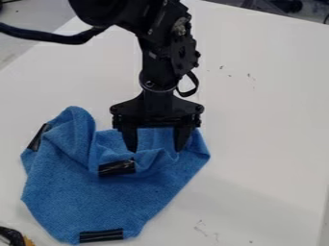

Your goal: Unfold the cloth from bottom right to top left

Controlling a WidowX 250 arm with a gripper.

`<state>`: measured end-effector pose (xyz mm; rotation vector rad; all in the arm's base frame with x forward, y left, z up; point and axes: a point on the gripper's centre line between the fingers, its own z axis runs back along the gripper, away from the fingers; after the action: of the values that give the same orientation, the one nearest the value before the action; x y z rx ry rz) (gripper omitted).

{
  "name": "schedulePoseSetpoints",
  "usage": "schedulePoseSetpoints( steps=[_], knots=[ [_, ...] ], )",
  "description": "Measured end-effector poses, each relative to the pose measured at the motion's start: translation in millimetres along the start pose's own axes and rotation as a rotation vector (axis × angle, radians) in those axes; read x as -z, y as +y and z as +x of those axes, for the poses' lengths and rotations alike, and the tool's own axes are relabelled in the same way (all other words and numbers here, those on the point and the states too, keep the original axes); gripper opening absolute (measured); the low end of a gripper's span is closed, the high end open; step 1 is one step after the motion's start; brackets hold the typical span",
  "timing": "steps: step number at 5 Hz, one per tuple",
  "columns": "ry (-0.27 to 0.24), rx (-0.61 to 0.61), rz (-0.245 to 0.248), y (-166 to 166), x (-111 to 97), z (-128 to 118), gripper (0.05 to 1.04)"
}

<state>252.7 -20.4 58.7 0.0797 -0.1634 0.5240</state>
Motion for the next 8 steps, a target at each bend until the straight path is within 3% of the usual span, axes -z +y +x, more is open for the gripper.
schedulePoseSetpoints(
  steps=[1,2,3,4,8],
  knots=[
    [0.017,-0.003,0.015,2.2,5.0,-3.5,1.000],
    [0.007,-0.038,0.046,14.8,1.8,-12.0,1.000],
    [-0.015,-0.083,0.056,23.6,-7.3,-22.3,1.000],
    [-0.016,-0.097,0.057,29.6,-3.5,-30.0,1.000],
    [0.081,-0.052,-0.007,27.0,22.6,-16.8,1.000]
  ],
)
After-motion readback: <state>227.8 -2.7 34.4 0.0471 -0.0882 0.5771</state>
